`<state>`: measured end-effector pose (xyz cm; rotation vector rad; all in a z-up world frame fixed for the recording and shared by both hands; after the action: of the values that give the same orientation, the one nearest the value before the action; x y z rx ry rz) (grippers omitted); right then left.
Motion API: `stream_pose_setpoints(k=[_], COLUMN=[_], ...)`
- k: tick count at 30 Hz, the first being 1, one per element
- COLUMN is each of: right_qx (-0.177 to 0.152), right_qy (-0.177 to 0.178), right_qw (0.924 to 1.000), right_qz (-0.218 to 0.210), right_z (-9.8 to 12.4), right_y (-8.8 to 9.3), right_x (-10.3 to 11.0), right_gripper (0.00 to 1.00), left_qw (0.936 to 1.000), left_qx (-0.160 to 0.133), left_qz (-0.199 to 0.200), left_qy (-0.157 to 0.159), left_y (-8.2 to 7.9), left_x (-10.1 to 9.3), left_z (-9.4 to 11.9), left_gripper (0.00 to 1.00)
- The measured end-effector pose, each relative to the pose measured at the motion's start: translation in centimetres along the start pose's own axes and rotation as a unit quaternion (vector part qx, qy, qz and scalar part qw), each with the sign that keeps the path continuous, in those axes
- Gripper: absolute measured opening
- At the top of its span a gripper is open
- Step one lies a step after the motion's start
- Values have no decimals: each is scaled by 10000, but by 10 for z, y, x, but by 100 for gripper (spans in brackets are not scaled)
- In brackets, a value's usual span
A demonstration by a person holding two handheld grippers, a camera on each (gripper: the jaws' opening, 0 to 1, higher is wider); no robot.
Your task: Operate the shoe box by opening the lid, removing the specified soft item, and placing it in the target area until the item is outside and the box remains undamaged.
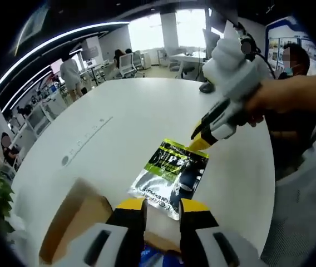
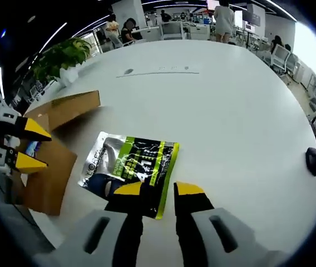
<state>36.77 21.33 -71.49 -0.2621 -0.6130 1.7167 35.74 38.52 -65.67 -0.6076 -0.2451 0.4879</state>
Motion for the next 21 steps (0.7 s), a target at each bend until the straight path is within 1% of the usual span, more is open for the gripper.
stream_pose_setpoints(k=[4,8,9,10,11,12,15,21], right_qx=[-89,-248,-254,-261,-335,-341,-398,-473], right_qy=[-78,-203,-253,-262,-322,-334,-446,-725], right_qw=[9999,9994,9993,9992,9987,9986,9978,9948], right_qz=[123,92,116,130,213,224,294,543], right_z=[13,23,27,28,32,33,39,48], right_y=[-3,-8,-9,-9,-11,-11,-14,-16], right_x=[11,22,28,30,37,39,51,83], right_gripper=[25,31,31,32,32,33,36,38], left_qw=[9998,9988,9986,9982,9979,9977,9959,9915], left_qx=[-95,-148,-155,-152,-162,-166,-189,-227], left_qz=[192,469,505,571,605,640,853,1207], left_qy=[-56,-56,-85,-127,-149,-157,-252,-421], left_y=[6,13,16,19,21,23,31,51], left_x=[4,6,6,7,7,8,12,21], left_z=[13,23,26,29,31,34,43,62], left_gripper=[23,24,25,25,25,25,26,27])
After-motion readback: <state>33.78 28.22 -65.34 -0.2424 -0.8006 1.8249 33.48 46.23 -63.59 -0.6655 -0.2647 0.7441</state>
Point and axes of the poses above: the point that each gripper's makers call its tool centre point, and the gripper's own axes: z roughly backward along the fingers, x roughly to its left, y roughly out of its underside, the point moved 4 cm from there along z, roughly backward along the fingers, and after that the axes turned 5 degrees about x, right-handed, at the moved point
